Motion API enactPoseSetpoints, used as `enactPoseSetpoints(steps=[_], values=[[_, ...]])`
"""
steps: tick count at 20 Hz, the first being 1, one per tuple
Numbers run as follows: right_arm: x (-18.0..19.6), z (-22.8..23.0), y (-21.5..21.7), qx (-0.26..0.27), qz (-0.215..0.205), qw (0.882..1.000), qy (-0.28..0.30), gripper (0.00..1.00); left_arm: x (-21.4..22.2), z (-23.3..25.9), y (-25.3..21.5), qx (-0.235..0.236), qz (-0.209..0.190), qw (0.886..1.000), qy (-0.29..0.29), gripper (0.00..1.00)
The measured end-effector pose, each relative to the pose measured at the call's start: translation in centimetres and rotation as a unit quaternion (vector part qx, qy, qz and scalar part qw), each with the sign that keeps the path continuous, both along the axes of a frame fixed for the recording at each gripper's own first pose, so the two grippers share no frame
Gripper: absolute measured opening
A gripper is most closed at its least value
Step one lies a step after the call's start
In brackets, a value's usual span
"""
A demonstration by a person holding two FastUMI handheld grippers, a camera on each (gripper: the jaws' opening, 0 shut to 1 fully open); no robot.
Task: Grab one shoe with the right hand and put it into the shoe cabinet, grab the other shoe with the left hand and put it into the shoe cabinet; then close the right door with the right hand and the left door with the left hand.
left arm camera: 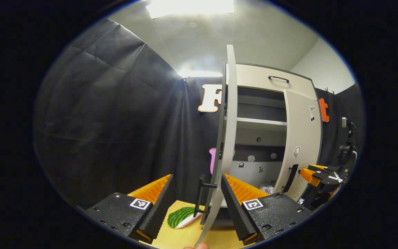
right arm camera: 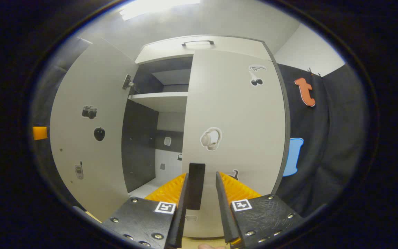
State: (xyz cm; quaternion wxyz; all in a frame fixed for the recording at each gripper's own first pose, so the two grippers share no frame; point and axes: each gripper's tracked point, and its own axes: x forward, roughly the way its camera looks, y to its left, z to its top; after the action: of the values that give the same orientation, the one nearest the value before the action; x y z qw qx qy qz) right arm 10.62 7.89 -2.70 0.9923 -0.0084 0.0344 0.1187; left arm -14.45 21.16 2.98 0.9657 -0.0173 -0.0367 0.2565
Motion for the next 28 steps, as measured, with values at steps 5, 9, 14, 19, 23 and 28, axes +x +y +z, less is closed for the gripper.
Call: enactPoseSetpoints(steps=[5,9,14,19,23,28], values=[[-1.0,0.3,0.0,0.014,0.014,1.000,0.006,0.45,-1.2,-0.2,2.5,-0.030,0.014,0.999,-0.007,0.77],[-2.0,1.6,-0.6,0.005,0.009,1.000,-0.029,0.45,-1.3,-0.3,4.0,-0.070,0.007,0.997,-0.031,0.82],[-2.8,1.2,-1.2,-0.006,-0.008,1.000,-0.013,0.44,-0.1,-2.4,5.7,-0.052,0.009,0.999,0.006,0.82],[-3.3,2.0,-1.6,0.000,-0.021,1.000,-0.019,0.44,1.6,-4.2,6.2,-0.057,-0.005,0.998,0.019,0.83],[-3.2,2.2,-2.3,-0.005,-0.038,0.999,-0.023,0.44,2.4,-5.2,6.7,-0.050,0.001,0.998,0.030,0.83],[-2.9,2.3,-2.1,0.005,-0.043,0.999,-0.028,0.08,2.5,-6.0,6.9,-0.062,-0.002,0.998,0.030,0.83]])
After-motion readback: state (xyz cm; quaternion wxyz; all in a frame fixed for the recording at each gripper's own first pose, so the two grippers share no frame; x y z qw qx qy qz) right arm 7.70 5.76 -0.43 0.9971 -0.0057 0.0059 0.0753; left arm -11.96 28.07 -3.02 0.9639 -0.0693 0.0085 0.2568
